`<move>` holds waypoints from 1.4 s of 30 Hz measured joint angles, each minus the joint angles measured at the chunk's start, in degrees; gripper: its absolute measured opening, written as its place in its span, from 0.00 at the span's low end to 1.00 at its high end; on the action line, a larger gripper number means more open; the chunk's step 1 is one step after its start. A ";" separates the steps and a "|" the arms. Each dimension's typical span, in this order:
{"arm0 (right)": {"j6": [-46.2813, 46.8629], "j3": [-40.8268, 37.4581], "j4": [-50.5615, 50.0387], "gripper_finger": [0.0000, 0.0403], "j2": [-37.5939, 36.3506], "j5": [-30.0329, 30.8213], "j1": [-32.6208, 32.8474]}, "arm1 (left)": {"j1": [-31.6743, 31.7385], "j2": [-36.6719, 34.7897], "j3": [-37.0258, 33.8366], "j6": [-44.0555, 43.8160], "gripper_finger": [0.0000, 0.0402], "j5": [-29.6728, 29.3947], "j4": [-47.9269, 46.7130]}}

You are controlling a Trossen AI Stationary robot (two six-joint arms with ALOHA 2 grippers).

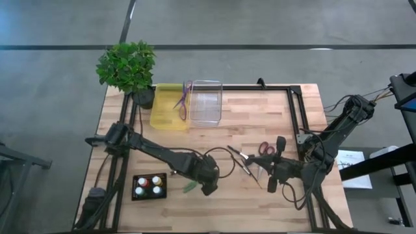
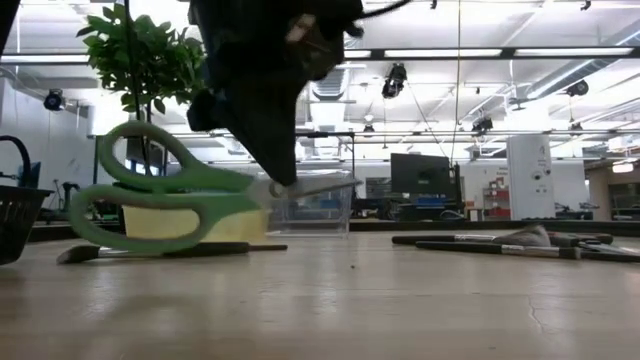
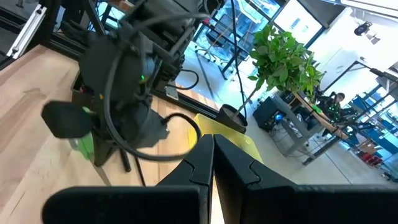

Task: Pick & Place Paint Supplies
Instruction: Put the green scissors into the transparent yellow bin

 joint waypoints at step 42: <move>1.55 -1.01 -0.37 0.02 0.00 5.03 -0.04 | 37.78 -16.55 -7.20 21.66 0.00 -28.54 -9.44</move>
